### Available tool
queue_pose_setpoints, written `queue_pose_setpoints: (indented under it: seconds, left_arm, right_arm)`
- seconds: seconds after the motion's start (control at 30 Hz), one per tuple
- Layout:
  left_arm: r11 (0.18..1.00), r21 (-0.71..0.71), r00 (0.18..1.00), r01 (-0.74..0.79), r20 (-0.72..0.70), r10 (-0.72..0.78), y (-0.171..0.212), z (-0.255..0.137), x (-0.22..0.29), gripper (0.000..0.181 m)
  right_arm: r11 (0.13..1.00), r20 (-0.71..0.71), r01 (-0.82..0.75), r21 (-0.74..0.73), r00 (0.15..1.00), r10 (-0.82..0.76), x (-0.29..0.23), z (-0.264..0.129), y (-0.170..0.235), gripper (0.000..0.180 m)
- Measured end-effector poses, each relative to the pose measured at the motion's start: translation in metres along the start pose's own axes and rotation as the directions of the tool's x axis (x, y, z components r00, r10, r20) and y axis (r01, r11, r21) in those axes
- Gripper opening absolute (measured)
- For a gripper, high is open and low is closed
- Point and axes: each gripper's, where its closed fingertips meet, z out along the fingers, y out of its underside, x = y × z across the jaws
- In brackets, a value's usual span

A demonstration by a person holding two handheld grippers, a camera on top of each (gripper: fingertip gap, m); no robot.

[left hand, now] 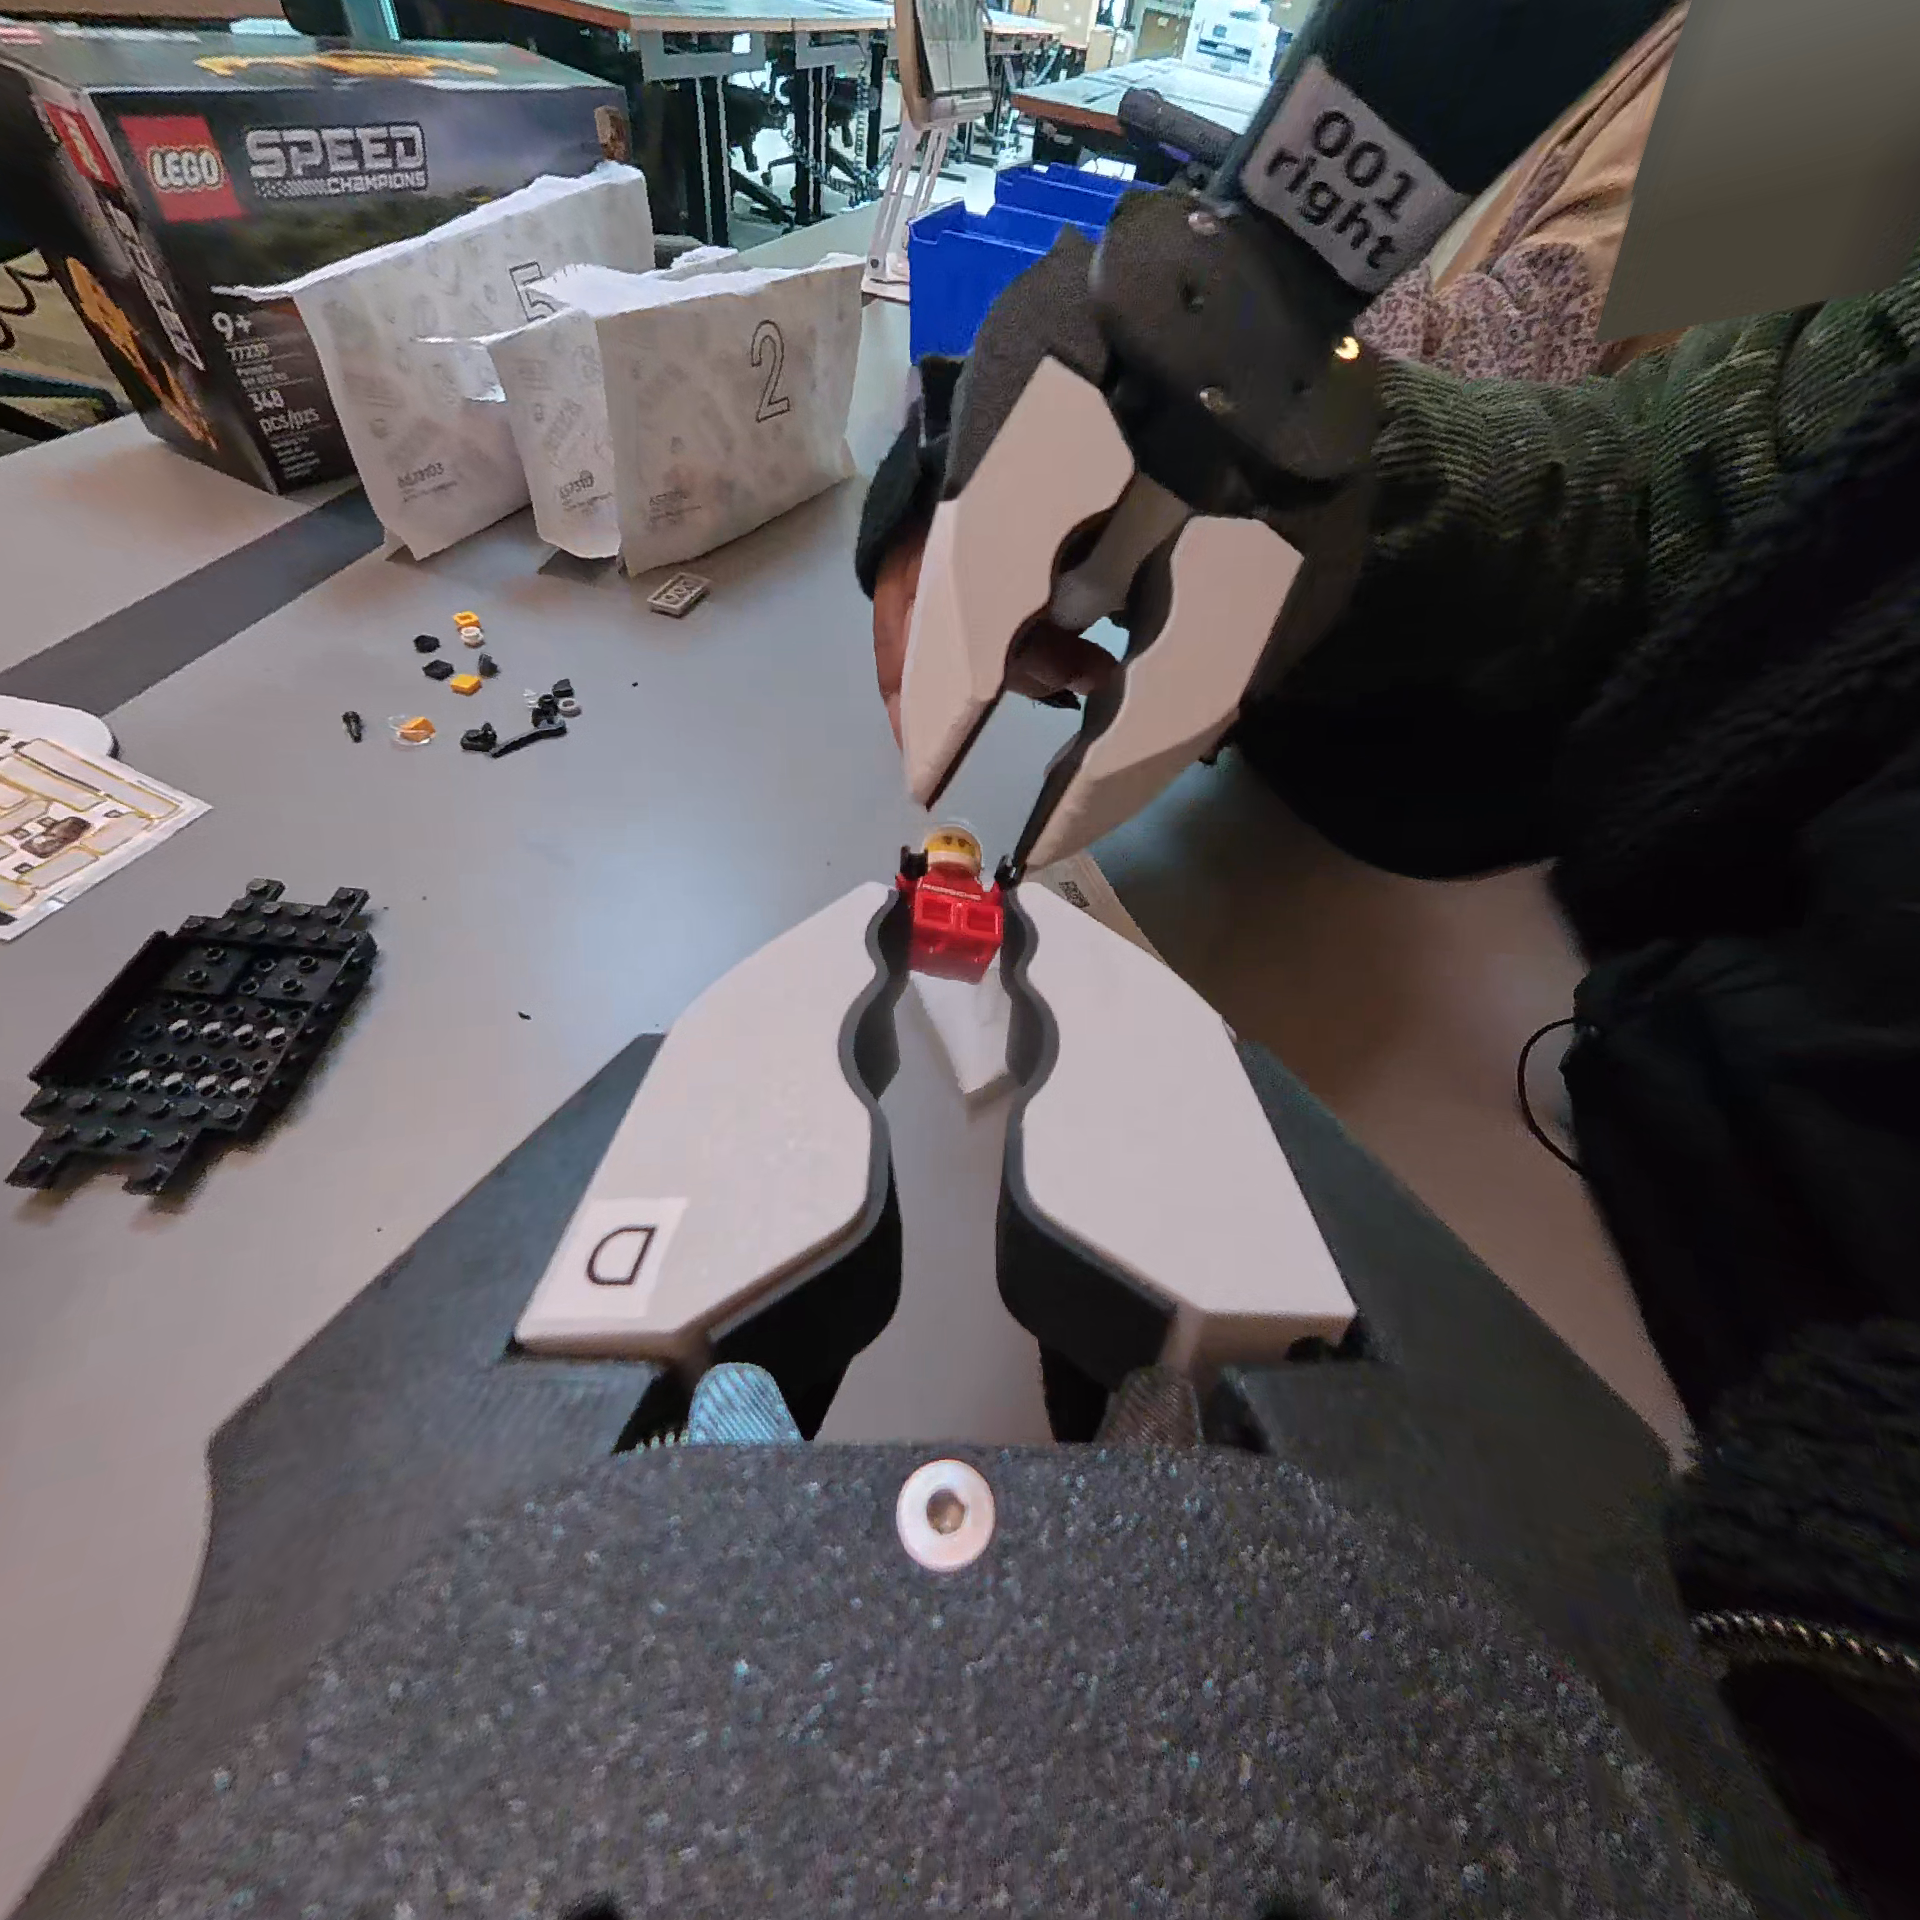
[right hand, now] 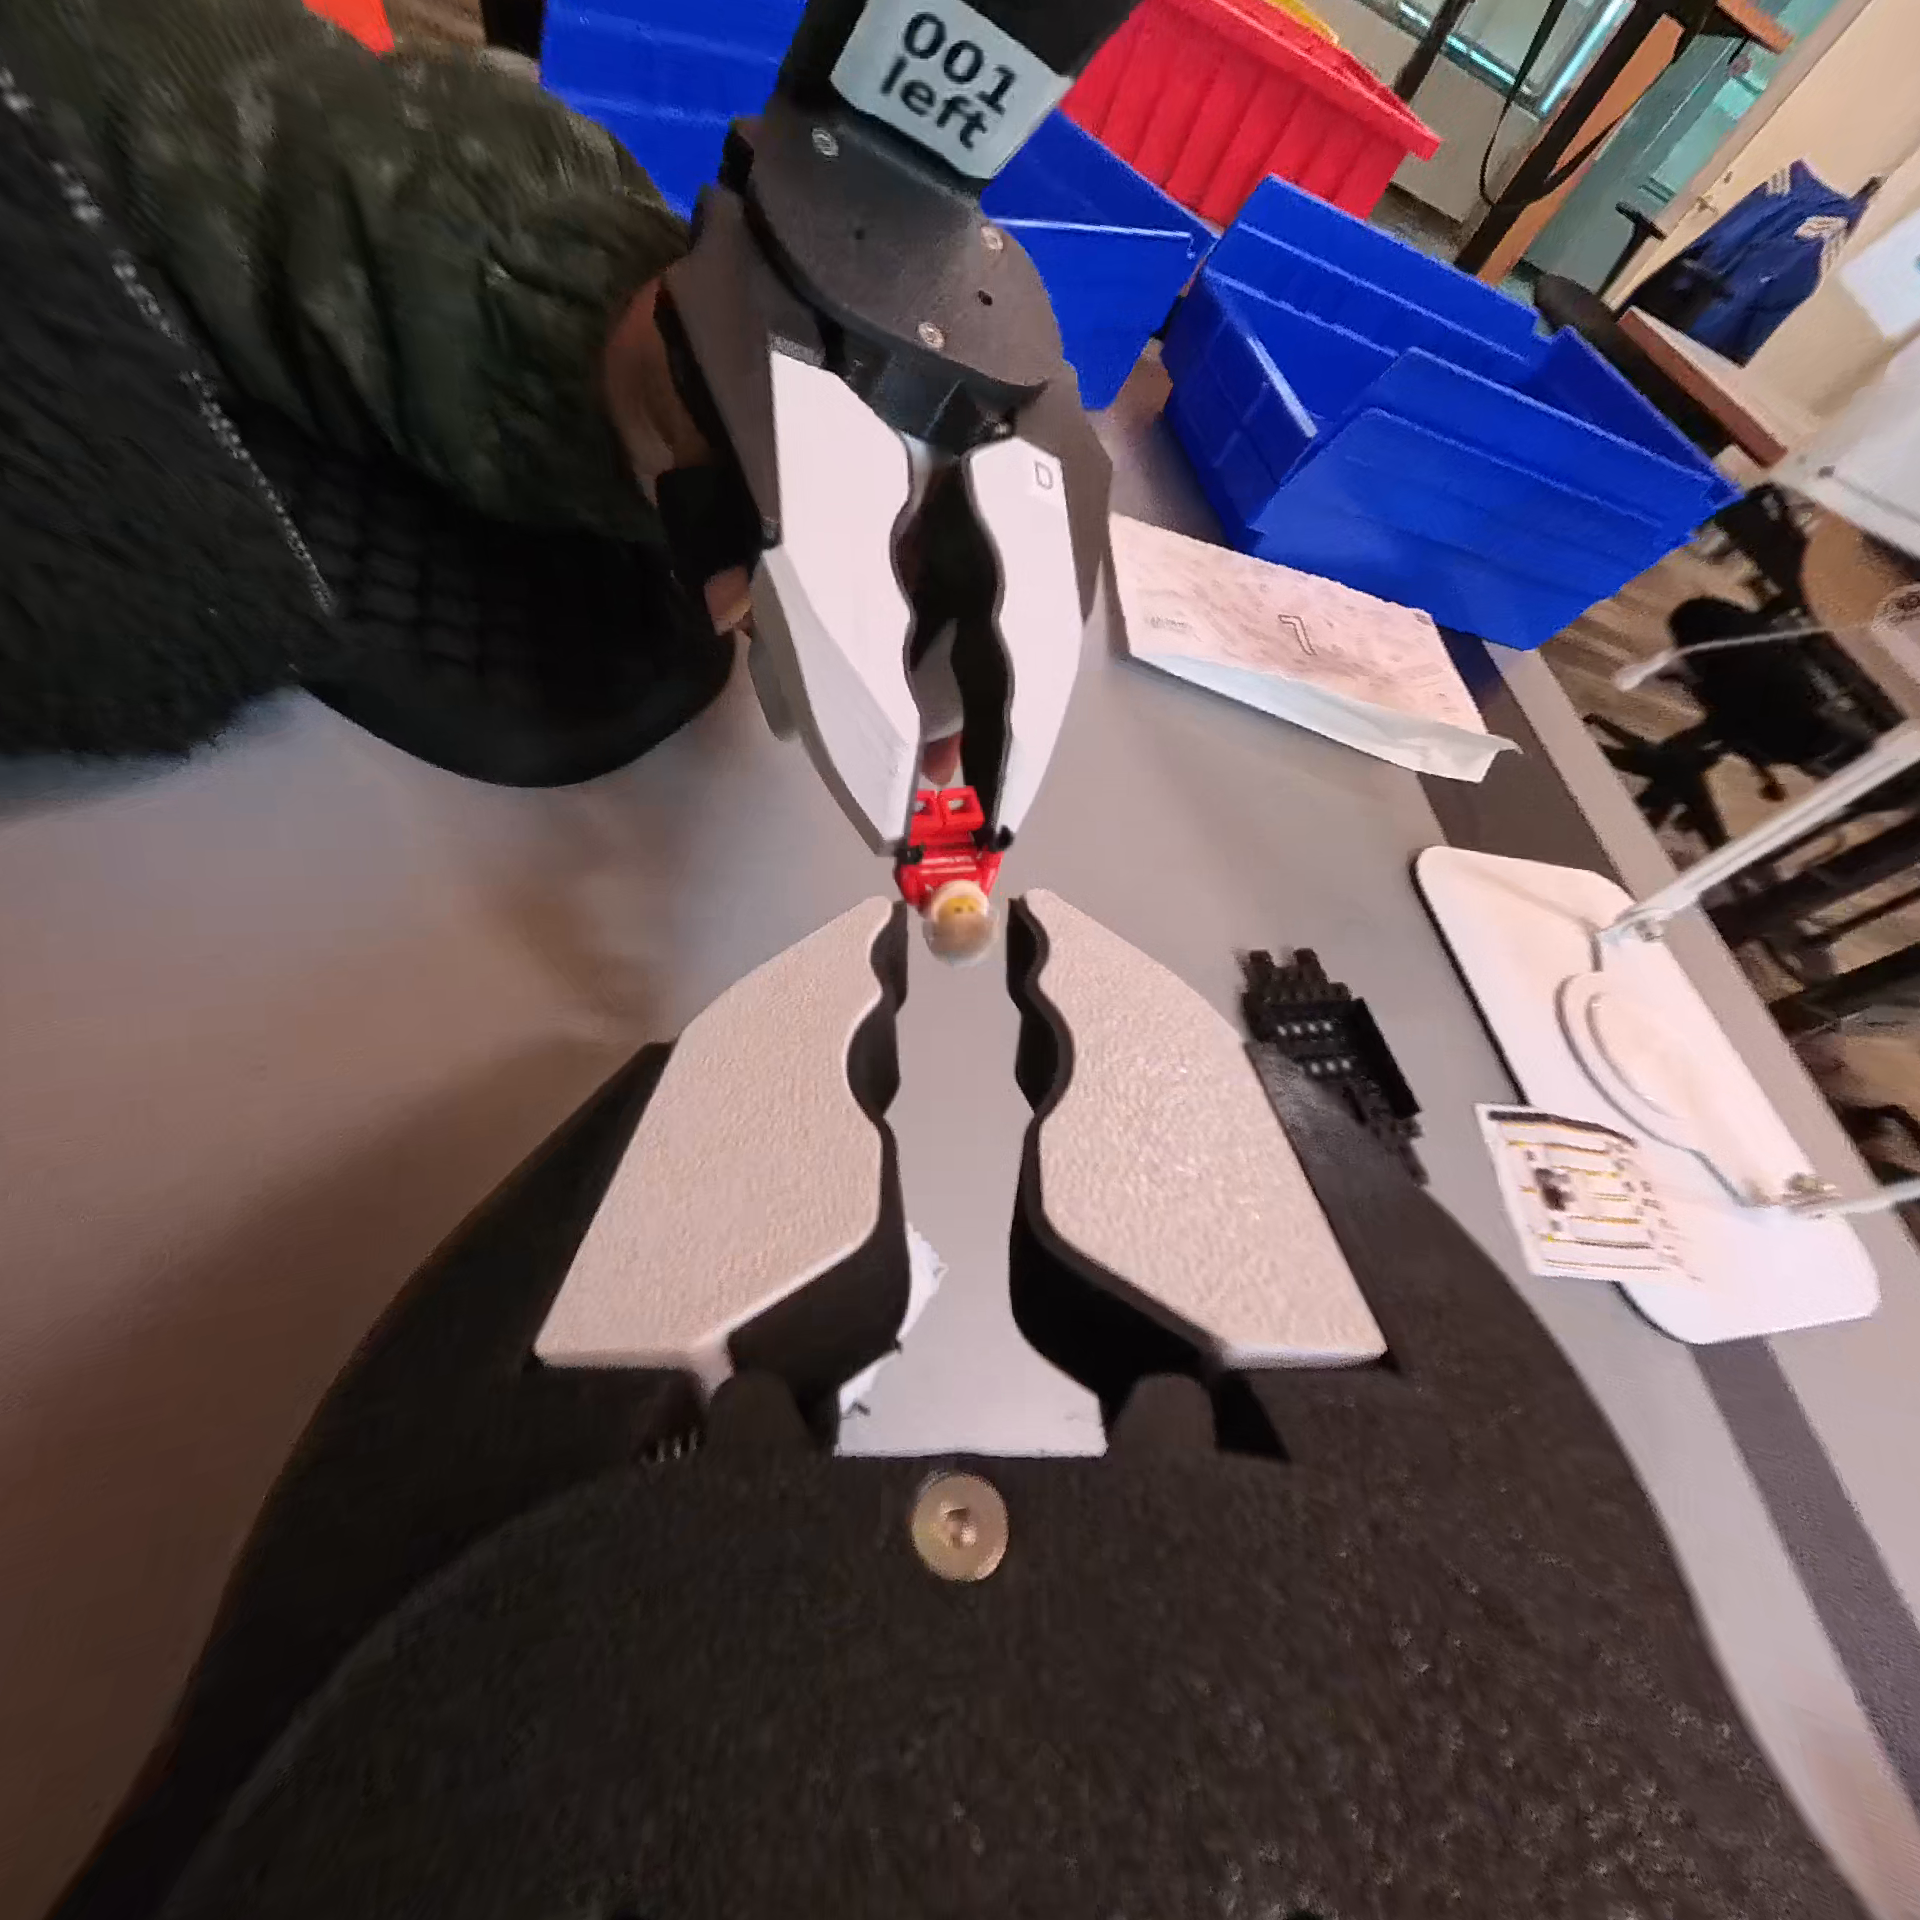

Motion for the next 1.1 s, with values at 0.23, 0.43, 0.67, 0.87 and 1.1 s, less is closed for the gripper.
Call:
queue_pose_setpoints:
  seconds: [0.23, 0.43, 0.67, 0.87, 1.1]
  left_arm:
    - [0.998, -0.024, 0.998, -0.06, -0.036, 0.059, 0.003, 0.0, 0.008, 0.015]
    - [0.996, -0.052, 0.997, -0.07, -0.017, 0.07, 0.008, -0.012, -0.002, 0.016]
    - [0.996, -0.062, 0.997, -0.072, -0.031, 0.07, 0.013, -0.014, -0.002, 0.016]
    - [0.994, -0.07, 0.996, -0.083, -0.042, 0.08, 0.016, -0.011, 0.001, 0.016]
    - [0.994, -0.064, 0.994, -0.093, -0.071, 0.088, 0.016, -0.008, 0.009, 0.016]
  right_arm:
    - [0.998, 0.095, -0.066, 0.019, 0.993, 0.064, -0.01, 0.003, 0.004, 0.013]
    - [0.997, 0.1, -0.075, -0.005, 0.992, 0.076, -0.002, -0.007, 0.015, 0.0]
    - [0.998, 0.098, -0.068, -0.016, 0.993, 0.069, -0.007, 0.005, 0.018, 0.012]
    - [0.998, 0.108, -0.059, -0.021, 0.992, 0.061, -0.015, 0.018, 0.013, 0.018]
    - [0.997, 0.116, -0.073, -0.009, 0.991, 0.073, -0.018, 0.019, 0.011, 0.016]
